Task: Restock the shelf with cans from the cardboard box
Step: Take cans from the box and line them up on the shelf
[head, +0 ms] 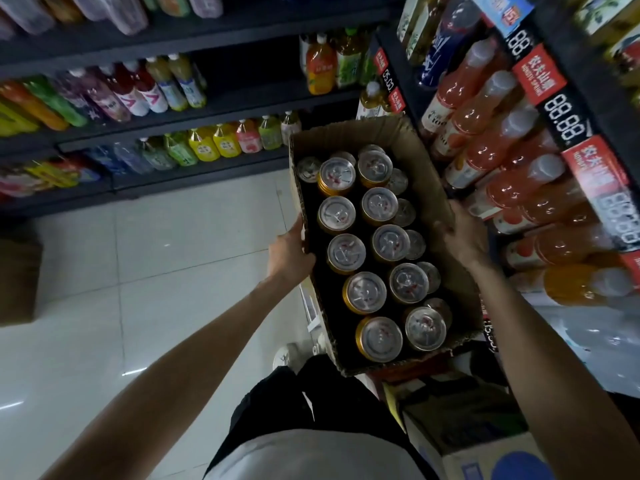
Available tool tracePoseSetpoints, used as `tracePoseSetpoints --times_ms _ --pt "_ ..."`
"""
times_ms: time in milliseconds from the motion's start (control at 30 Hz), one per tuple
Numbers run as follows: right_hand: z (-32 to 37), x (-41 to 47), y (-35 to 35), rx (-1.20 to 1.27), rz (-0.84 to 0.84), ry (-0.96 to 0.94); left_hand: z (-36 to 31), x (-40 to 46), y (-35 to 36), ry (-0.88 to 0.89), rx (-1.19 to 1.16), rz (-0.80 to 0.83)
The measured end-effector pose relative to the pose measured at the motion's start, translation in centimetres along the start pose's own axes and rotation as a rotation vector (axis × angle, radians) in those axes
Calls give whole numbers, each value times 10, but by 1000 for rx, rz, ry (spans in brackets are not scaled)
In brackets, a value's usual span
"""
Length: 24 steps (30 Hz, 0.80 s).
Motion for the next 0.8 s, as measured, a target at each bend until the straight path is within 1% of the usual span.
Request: tracePoseSetpoints --times_ms 233,467,567,633,700,733,800 --pt "2 -3 2 -3 30 25 3 -7 0 12 -39 -9" --pt "-1 -19 -2 97 52 48 7 -6 4 0 -40 -30" --pt "6 -26 -8 156 53 50 12 -6 2 -23 -16 -11" --pt "14 -34 -16 128 20 32 14 -6 3 -42 7 41" --pt "24 -42 -27 94 -65 -13 16 -4 -2 -49 47 68" --pt "27 -45 -30 109 -103 -26 15 -2 -11 -29 89 34" --pt "37 -53 -37 176 -149 -70 2 5 -39 86 173 -109"
Point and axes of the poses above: each hand's wrist, its own x-axis towards the middle knuckle, its own y-axis out of the palm, z = x × y, the point moved 10 cm from there along x, towards the middle knuckle, and after that the axes turned 8 degrees about -z, right-handed, at the moved point
